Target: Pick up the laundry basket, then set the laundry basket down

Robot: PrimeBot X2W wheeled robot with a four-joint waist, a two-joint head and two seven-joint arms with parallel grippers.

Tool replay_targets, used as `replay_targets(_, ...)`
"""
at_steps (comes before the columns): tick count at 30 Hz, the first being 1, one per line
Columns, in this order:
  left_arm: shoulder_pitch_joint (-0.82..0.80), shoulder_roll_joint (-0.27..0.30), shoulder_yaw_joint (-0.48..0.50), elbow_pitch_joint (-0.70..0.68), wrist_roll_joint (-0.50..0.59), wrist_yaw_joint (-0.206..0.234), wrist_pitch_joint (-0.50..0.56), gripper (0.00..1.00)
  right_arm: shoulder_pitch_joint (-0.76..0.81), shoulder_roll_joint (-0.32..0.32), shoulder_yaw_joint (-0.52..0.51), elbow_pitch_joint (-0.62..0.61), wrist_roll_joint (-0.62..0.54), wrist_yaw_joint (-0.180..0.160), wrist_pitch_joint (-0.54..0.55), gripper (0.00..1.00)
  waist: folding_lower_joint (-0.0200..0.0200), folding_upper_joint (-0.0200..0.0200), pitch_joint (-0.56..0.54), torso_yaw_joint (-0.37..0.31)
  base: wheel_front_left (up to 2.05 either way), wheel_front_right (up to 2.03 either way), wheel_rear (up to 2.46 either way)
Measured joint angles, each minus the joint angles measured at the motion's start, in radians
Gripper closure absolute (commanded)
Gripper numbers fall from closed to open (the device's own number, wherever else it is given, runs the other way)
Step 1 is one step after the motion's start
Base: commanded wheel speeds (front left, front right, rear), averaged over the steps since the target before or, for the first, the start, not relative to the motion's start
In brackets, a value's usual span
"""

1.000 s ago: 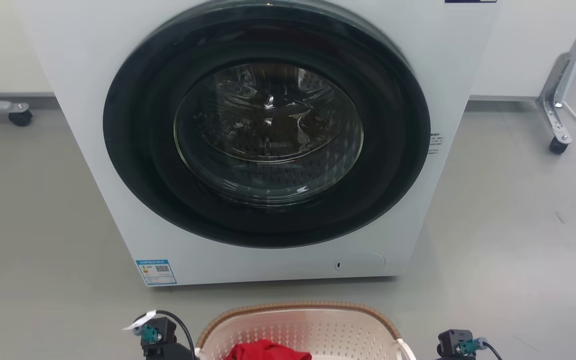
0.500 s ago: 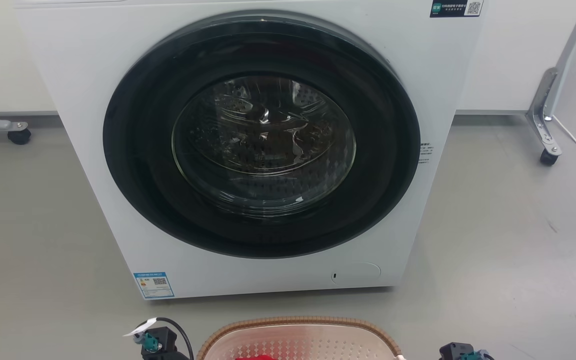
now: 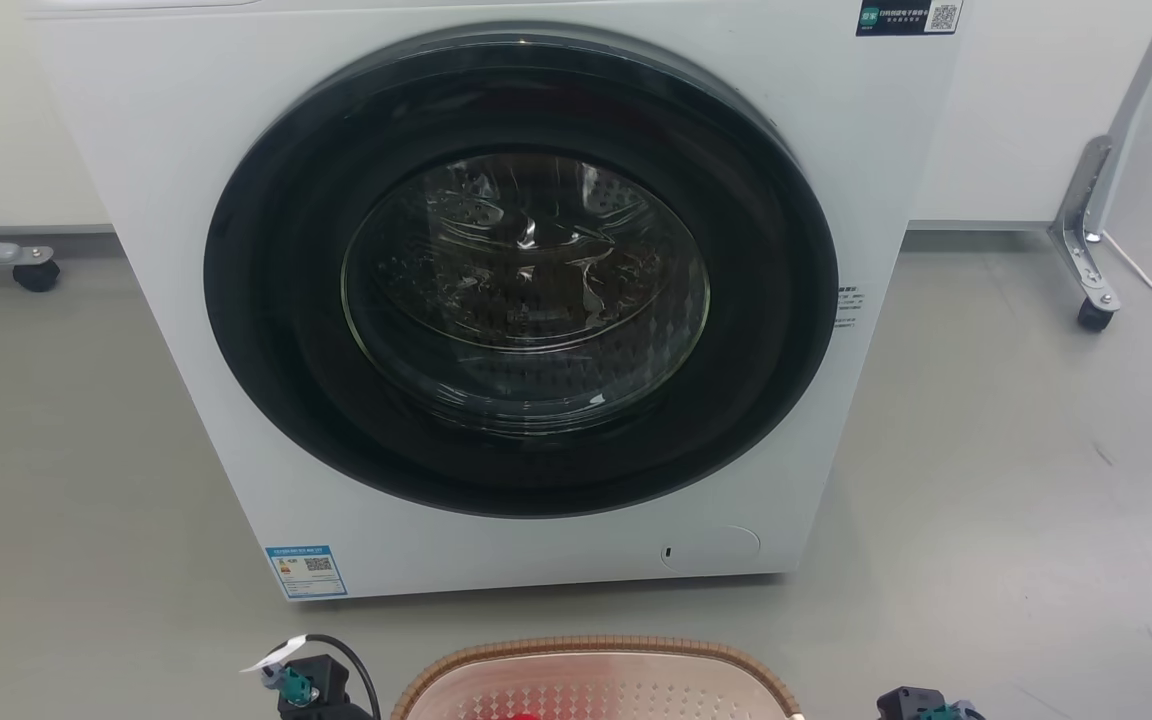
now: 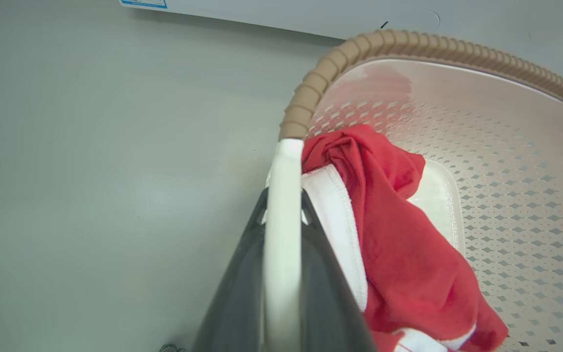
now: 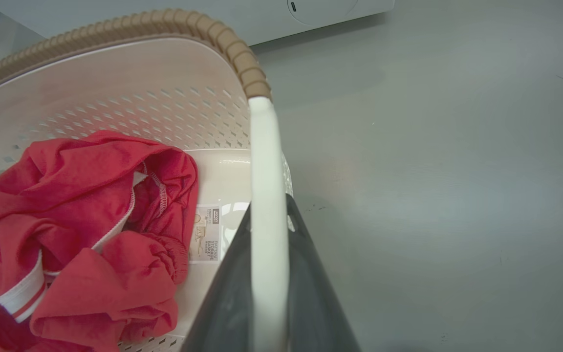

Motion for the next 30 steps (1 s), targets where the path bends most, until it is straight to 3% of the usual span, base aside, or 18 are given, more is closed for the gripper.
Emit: replay_targets(30, 0.0, 0.006, -0.005, 0.0, -0.016, 0.0, -0.018, 1.0, -0.021, 0.0, 0.047, 0.007, 0.061, -0.006, 0.0, 1.0, 0.0, 0.0, 0.016, 0.009, 0.0, 0.0, 0.0)
